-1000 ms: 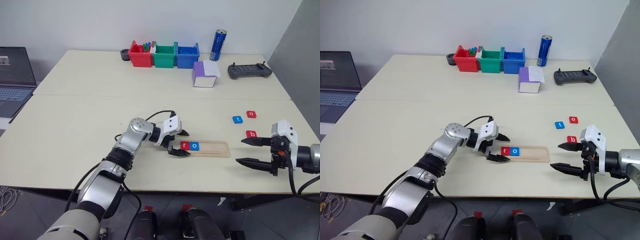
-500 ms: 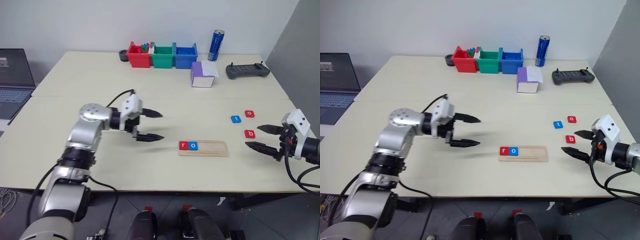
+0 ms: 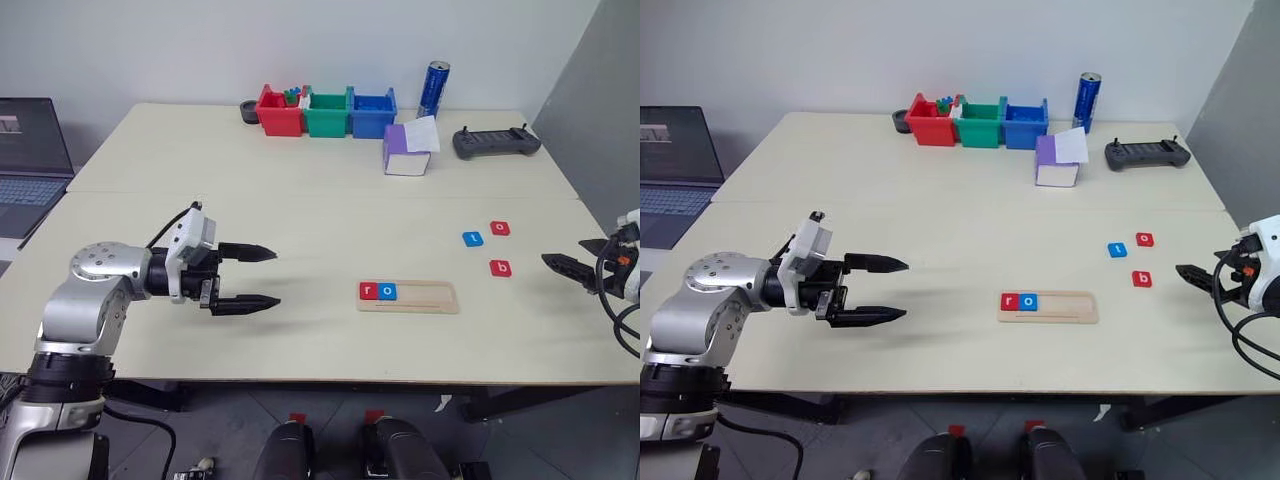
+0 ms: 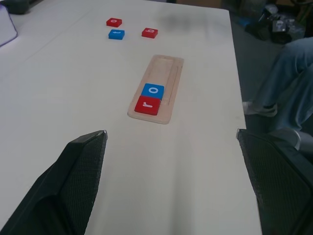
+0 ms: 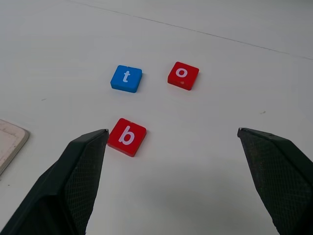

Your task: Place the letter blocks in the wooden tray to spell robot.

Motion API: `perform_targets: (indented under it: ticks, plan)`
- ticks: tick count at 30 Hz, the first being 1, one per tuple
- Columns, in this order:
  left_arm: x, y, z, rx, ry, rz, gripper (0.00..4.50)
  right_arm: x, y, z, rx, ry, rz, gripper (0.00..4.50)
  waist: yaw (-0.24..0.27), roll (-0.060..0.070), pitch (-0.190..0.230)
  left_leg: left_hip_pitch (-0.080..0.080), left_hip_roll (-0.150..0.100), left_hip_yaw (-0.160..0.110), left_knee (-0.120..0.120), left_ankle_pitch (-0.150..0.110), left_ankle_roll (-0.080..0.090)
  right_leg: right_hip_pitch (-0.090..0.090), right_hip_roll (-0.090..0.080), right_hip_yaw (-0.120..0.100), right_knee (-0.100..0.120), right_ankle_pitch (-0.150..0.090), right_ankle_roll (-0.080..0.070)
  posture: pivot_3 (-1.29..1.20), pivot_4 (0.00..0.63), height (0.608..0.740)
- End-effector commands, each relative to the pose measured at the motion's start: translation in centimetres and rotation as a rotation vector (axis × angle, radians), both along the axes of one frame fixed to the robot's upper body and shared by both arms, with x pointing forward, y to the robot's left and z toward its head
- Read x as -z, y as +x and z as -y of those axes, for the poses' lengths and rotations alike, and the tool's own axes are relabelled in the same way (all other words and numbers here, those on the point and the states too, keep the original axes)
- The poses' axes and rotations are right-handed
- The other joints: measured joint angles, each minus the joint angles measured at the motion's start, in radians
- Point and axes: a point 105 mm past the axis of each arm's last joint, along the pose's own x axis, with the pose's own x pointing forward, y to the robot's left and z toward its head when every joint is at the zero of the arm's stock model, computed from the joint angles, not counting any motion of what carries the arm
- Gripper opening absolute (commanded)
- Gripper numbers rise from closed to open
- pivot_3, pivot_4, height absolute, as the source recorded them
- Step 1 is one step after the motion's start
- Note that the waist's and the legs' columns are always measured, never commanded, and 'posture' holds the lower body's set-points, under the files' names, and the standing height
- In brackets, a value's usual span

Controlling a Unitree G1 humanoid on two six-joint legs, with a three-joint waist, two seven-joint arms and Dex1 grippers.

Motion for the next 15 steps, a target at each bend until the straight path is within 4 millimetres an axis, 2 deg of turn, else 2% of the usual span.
perform_targets:
  ticks: [1,11,15]
  plan:
    - [-0.8,0.2,-0.2,-0.016,0.016,0.091,4.49,-1.3,0.5,-0.1,-0.010,-0.029,0.052,4.50,0.000,0.000,0.000,0.000,0.000,0.000,0.000,0.000,0.000,0.000,0.000,0.000,0.000,0.000,0.000,0.00,0.150,0.740]
    - [-0.7,-0.2,0.7,0.002,-0.162,0.114,4.49,-0.4,0.4,-1.8,-0.076,-0.042,0.036,4.50,0.001,0.000,0.000,0.000,0.000,0.001,-0.001,0.000,0.000,0.000,0.000,0.000,-0.001,0.000,0.000,0.00,0.150,0.740]
    - [0.4,-0.1,0.7,0.000,-0.151,0.116,4.49,-0.5,0.5,-2.1,-0.086,-0.033,0.046,4.50,0.000,0.000,0.000,0.000,0.000,0.001,0.000,0.000,0.000,0.000,0.000,0.000,-0.001,0.000,0.000,0.00,0.150,0.740]
